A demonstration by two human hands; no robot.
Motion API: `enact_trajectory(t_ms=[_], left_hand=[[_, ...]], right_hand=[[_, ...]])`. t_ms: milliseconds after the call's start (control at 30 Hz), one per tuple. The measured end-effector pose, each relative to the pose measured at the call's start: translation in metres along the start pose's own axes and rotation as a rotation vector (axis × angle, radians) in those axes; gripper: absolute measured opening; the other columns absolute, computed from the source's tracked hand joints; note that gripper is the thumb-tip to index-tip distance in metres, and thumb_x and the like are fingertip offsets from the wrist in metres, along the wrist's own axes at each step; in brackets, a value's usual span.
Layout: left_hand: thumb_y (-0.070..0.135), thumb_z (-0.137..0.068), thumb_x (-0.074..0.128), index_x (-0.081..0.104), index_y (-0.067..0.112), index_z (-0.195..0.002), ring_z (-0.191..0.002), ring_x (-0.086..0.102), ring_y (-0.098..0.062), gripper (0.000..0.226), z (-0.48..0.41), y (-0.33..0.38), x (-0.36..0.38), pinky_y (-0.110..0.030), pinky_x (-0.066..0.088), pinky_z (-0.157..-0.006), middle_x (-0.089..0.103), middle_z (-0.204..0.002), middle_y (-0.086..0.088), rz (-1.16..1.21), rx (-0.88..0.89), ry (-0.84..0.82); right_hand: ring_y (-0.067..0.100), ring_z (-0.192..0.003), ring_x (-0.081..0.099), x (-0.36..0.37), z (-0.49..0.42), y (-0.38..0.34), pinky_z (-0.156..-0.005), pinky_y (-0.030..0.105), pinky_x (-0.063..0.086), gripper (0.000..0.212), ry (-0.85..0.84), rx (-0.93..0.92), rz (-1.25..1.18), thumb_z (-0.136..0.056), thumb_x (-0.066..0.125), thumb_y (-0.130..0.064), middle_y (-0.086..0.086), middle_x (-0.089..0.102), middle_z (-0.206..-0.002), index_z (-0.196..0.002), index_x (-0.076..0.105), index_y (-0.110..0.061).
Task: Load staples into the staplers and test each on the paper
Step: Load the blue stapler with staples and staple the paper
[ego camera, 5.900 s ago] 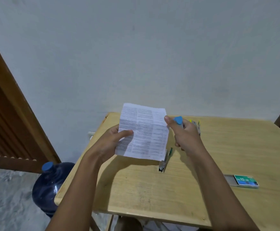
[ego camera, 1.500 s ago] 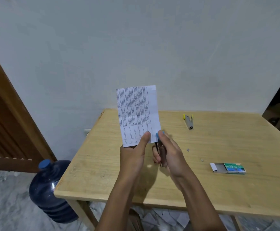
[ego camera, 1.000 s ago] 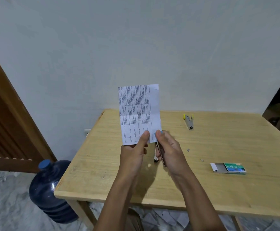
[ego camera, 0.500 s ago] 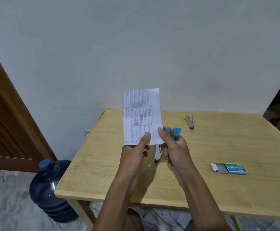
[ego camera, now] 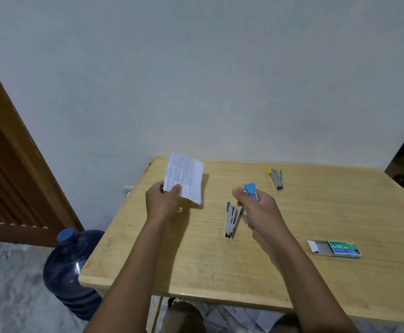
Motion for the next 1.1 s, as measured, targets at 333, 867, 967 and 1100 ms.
enact_trajectory(t_ms=[333, 867, 967, 1100], left_hand=[[0.047, -0.089, 0.054, 0.054, 0.023, -0.132, -0.125, 0.041, -0.027, 0.050, -0.014, -0.005, 0.035, -0.040, 0.033, -0.105, 0.044, -0.135, -0.007, -0.764, 0.325, 0.104], [0.043, -0.093, 0.038, 0.061, 0.022, -0.118, -0.117, 0.039, -0.027, 0.040, -0.014, -0.020, 0.054, -0.043, 0.026, -0.104, 0.049, -0.120, -0.006, -0.970, 0.405, 0.032], [0.043, -0.094, 0.038, 0.060, 0.023, -0.121, -0.120, 0.037, -0.027, 0.041, -0.014, -0.020, 0.054, -0.043, 0.023, -0.106, 0.048, -0.122, -0.006, -0.966, 0.391, 0.018], [0.043, -0.094, 0.039, 0.060, 0.022, -0.121, -0.120, 0.037, -0.027, 0.040, -0.013, -0.019, 0.054, -0.043, 0.023, -0.107, 0.048, -0.122, -0.007, -0.964, 0.391, 0.020]], right_hand=[[0.021, -0.064, 0.034, -0.023, -0.028, 0.015, -0.060, 0.036, 0.029, 0.012, -0.036, 0.092, 0.126, -0.089, 0.052, -0.023, 0.003, 0.035, -0.066, -0.095, 0.061, -0.017], [0.027, -0.077, 0.056, -0.015, -0.160, 0.030, -0.048, 0.026, 0.030, 0.023, 0.144, -0.046, 1.012, -0.095, 0.051, -0.028, 0.015, 0.063, -0.108, -0.091, 0.057, -0.006], [0.028, -0.084, 0.058, -0.017, -0.168, 0.030, -0.056, 0.027, 0.037, 0.040, 0.170, -0.021, 0.995, -0.096, 0.049, -0.035, 0.016, 0.061, -0.115, -0.110, 0.062, 0.000], [0.027, -0.087, 0.059, -0.019, -0.159, 0.030, -0.058, 0.028, 0.039, 0.039, 0.168, -0.044, 0.938, -0.093, 0.055, -0.038, 0.013, 0.059, -0.114, -0.112, 0.055, -0.004]])
Point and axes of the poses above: each hand's wrist, its own z-axis away from the middle knuckle, its own x-axis out of the palm, y = z × x, the point moved 6 cm from there along -z, towards the middle knuckle
